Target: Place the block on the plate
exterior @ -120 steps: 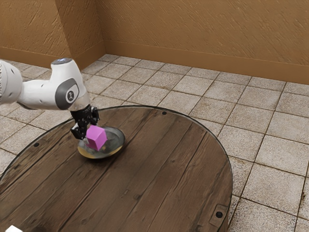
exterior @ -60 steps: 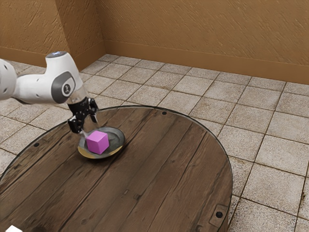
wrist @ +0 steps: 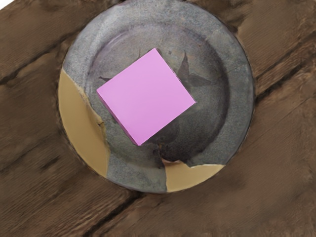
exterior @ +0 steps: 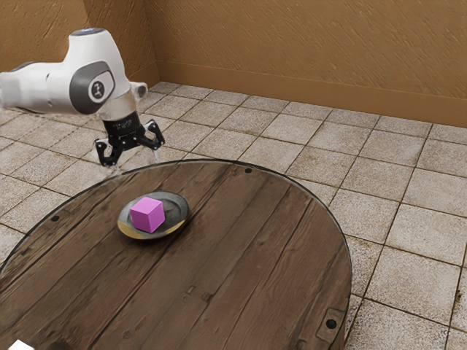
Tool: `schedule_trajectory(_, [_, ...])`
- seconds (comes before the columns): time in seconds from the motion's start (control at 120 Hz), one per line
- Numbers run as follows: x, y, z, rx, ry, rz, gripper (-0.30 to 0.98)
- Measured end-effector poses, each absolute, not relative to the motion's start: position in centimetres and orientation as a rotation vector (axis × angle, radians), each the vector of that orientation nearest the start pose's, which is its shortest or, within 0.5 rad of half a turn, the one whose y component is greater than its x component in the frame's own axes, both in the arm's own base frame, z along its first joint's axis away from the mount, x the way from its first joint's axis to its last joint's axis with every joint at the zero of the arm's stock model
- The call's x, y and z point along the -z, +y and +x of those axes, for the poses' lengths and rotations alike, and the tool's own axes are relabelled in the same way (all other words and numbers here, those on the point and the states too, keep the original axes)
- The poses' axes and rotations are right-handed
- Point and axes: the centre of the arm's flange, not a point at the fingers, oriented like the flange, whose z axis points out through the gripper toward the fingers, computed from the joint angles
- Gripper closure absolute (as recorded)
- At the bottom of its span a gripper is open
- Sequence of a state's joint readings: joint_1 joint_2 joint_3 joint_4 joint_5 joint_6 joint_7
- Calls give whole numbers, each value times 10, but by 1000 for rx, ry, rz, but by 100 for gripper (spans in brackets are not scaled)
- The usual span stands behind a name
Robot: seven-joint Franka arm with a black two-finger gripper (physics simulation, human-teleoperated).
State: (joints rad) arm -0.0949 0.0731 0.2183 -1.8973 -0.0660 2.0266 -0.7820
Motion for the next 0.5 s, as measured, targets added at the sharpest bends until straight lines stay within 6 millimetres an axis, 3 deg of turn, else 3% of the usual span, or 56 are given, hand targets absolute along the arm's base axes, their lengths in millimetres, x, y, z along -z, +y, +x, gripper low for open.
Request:
schedule_trajectory(0.158, [-515, 48, 588, 100, -969, -3056, 0])
schedule_trajectory(0.258, [-539, 52, 587, 101, -751, -3112, 0])
schedule_trajectory(0.383, [-553, 60, 584, 86, -524, -3134, 0])
schedule_trajectory(0.5, [-589, 67, 586, 149, -358, -3139, 0])
